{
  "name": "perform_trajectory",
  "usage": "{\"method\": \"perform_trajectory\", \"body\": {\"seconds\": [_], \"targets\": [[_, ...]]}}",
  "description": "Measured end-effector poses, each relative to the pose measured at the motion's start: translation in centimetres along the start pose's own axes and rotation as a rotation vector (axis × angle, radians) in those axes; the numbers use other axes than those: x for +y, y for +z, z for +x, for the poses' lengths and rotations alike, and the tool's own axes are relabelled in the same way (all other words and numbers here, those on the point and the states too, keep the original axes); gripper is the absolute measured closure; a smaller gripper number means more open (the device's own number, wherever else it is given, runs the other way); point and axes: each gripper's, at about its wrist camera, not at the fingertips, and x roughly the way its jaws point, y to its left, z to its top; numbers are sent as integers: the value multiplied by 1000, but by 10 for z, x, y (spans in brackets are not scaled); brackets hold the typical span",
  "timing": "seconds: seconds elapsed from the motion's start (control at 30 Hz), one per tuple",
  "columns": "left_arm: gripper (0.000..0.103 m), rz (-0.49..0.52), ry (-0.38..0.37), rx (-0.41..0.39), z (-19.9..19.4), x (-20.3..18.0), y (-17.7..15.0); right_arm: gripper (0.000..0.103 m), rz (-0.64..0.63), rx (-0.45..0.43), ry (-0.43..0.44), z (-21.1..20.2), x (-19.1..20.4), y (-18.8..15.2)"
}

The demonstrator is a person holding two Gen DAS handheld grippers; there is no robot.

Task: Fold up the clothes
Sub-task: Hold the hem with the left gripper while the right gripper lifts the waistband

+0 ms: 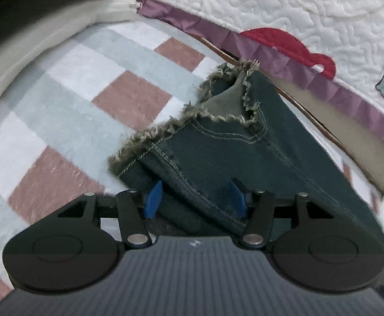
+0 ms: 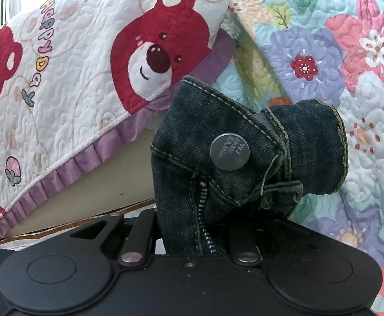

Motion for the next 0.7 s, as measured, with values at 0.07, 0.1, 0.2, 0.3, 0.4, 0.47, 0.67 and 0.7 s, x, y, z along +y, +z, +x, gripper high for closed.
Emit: {"method": "perform_trajectory", "body": {"seconds": [0.07, 0.1, 0.2, 0.3, 0.4, 0.47, 0.67, 0.7], "targets": [[52, 50, 32, -14, 6, -8, 0, 85, -1, 1, 0, 0, 1, -1], [73, 82, 62, -21, 10, -11, 0, 85, -2, 1, 0, -1, 1, -1], [100, 160, 106, -75, 3, -20, 2, 85, -3, -1, -2, -1, 2, -2], [100, 211, 88, -204, -33, -35, -3, 85, -5, -3, -2, 0, 1, -1], [100, 278, 116, -252, -57, -44, -10, 85, -12, -1, -4, 0, 2, 0], [99, 221, 142, -151, -44, -29, -14, 85, -13, -3, -7, 0, 1, 1], [87, 129, 230, -64, -14, -4, -5, 85, 3, -11, -15, 1, -6, 1], [86, 177, 267, -106, -16, -12, -1, 85, 6, -14, -15, 1, -7, 2]]}}
